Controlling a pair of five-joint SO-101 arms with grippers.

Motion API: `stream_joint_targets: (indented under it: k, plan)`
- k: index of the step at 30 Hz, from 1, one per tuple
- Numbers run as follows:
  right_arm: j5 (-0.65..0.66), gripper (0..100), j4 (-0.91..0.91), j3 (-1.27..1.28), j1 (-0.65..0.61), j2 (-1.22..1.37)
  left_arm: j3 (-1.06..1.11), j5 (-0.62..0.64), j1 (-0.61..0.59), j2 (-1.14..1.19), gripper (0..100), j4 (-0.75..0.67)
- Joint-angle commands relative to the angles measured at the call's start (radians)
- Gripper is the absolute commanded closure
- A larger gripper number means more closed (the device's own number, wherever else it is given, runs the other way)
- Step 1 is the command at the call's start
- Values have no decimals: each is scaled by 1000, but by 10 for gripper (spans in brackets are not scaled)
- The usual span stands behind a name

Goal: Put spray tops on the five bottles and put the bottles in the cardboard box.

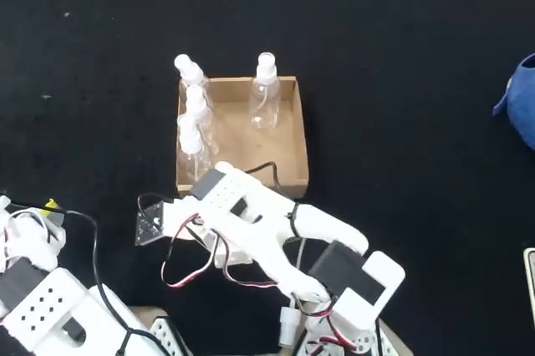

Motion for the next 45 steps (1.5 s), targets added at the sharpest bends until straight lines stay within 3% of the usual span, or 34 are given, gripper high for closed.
stream_joint_targets:
  k: [1, 9, 17, 31, 35, 39, 45]
  plan:
    - [18, 743, 6, -41, 38, 4, -54, 6, -8, -5, 816, -6]
    - [41, 991, 9, -38, 40, 4, -54, 6, -8, -5, 816, -6]
    - [-31, 988, 11, -36, 43, -76, -53, 6, -8, -5, 815, -8]
    - [-195, 987, 226, -44, 61, -719, -51, 6, -1, -5, 812, -8]
    - [-209, 987, 255, -44, 216, -874, -54, 5, 27, -5, 812, -8]
    - [-204, 987, 256, -59, 514, -975, -79, -54, 157, -5, 812, 5]
    - [-169, 987, 252, -120, 976, -1012, -271, -252, 427, -3, 812, 230]
